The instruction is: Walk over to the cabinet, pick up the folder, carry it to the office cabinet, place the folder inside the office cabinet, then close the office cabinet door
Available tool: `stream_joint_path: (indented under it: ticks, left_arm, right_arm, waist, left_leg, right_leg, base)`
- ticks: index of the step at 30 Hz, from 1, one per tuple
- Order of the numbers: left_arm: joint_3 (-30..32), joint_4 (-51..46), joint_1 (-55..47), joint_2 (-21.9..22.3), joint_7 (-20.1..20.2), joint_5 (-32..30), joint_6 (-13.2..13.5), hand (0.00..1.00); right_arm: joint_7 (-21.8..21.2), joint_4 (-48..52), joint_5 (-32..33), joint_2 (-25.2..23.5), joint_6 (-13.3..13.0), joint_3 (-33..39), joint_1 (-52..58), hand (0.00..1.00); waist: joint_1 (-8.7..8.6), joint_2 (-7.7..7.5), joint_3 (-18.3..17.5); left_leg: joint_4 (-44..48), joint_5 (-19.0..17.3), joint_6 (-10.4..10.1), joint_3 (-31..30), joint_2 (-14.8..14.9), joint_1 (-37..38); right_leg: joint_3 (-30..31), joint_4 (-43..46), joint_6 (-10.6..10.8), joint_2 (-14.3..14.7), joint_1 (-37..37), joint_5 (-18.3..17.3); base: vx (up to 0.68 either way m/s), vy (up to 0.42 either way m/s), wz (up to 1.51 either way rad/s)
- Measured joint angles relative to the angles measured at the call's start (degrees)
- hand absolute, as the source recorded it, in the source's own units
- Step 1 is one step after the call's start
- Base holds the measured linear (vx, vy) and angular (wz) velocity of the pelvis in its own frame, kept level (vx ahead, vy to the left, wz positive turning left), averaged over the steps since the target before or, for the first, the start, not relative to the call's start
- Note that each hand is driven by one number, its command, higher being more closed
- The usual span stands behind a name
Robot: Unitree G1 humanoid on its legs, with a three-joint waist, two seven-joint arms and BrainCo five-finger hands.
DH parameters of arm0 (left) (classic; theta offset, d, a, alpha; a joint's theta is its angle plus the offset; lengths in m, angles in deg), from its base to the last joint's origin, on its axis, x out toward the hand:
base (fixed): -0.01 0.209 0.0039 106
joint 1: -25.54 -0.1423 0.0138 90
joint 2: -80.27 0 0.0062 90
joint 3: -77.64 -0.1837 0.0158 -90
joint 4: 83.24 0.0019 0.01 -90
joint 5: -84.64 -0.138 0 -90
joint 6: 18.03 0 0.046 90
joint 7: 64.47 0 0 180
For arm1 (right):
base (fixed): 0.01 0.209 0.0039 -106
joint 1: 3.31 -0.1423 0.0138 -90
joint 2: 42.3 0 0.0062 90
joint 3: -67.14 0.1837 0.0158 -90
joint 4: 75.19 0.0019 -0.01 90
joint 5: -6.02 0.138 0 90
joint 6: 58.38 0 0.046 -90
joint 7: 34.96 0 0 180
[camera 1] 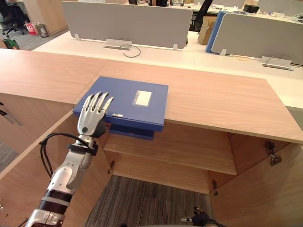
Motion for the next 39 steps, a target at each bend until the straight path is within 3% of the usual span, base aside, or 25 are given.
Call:
stream_joint_path:
  ticks: [9, 10, 25, 29, 33, 36, 38, 39]
  left_arm:
    - [-2.28, 6.33, 3.25, -0.39, 1.03, 0.01, -0.66, 0.0]
    - [-2.59, 7.0, 3.6, -0.39, 1.26, 0.01, -0.64, 1.0]
    - [-3.06, 13.71, 9.9, -0.04, 1.25, -0.33, -2.0, 1.0]
    - [0.71, 9.52, 8.49, 5.59, 2.29, 1.85, -3.85, 1.0]
    - [4.33, -6.34, 1.1, 13.23, 3.19, 13.51, -3.24, 1.0]
    - [5.29, -17.88, -5.9, 19.18, 6.08, 26.63, 0.63, 1.0]
    - [5.86, -22.48, -9.87, 21.83, 9.07, 39.97, 3.35, 1.0]
    - [6.73, -24.8, -13.34, 23.79, 11.15, 51.01, 5.07, 1.0]
  right_arm:
    - [-0.02, 1.52, 0.02, 0.07, 0.07, 0.03, 0.05, 0.0]
    - [-0.02, 1.7, 0.02, 0.1, 0.07, 0.02, 0.03, 0.0]
    - [-0.04, 2.03, 0.02, 0.41, 0.23, 0.19, -0.22, 0.0]
    - [-0.04, 2.04, 0.11, 0.59, 0.51, 0.74, 0.15, 0.0]
    - [-0.1, 2.05, 0.48, 0.6, 0.62, 3.57, 1.63, 0.0]
    - [-0.12, 2.01, 3.34, 0.22, 0.71, 7.77, 3.13, 0.0]
    - [-0.13, 1.88, 6.49, -0.05, 0.68, 9.71, 3.91, 0.0]
    - [-0.13, 1.85, 9.54, -0.17, 0.54, 10.39, 4.44, 0.0]
  waist:
    - [-1.67, 0.37, 0.05]
    - [-1.75, 0.38, 0.05]
    - [-3.59, 0.61, 0.06]
    - [-3.55, 0.98, 0.18]
    - [-3.24, 1.48, 0.17]
    - [-2.86, 1.56, 0.1]
    - [-2.71, 1.66, 0.04]
    - [-2.63, 1.77, -0.02]
  left_leg:
    - [-0.17, -0.06, 0.05, 1.16, 0.04, 0.84]
    - [-0.19, -0.06, 0.05, 1.27, 0.05, 0.83]
    - [-0.22, -0.11, 0.1, 2.91, -0.01, 1.93]
    - [-0.24, -0.1, 0.12, 2.82, -0.01, 1.89]
    - [-0.76, -0.06, 0.15, 2.82, -0.04, 1.93]
    - [-0.73, -0.06, 0.15, 2.87, -0.13, 1.94]
    - [-0.58, -0.07, 0.16, 2.91, -0.21, 1.95]
    - [-0.27, -0.23, 0.27, 2.98, -0.2, 1.92]
  right_leg:
    - [1.15, -0.31, -0.03, 0.0, -0.3, 0.28]
    - [1.26, -0.31, -0.02, 0.01, -0.38, 0.31]
    - [2.94, -0.39, 0.0, -0.12, -0.24, 1.07]
    - [2.93, -0.38, 0.02, -0.14, -0.27, 1.09]
    - [2.9, -0.35, 0.04, -0.13, -0.16, 1.09]
    - [2.94, -0.04, 0.05, -0.29, -0.03, 1.09]
    - [2.97, -0.03, 0.06, -0.39, 0.07, 1.09]
    - [3.15, -0.03, 0.07, -0.41, 0.16, 1.08]
  base:
    - [-0.03, 0.036, -0.07]
    - [-0.01, 0.029, -0.05]
    - [-0.02, 0.034, -0.06]
    - [-0.02, 0.016, 0.0]
    - [0.03, 0.03, 0.0]
    - [0.02, 0.021, 0.01]
    - [0.0, 0.037, 0.0]
    - [-0.03, 0.032, -0.03]
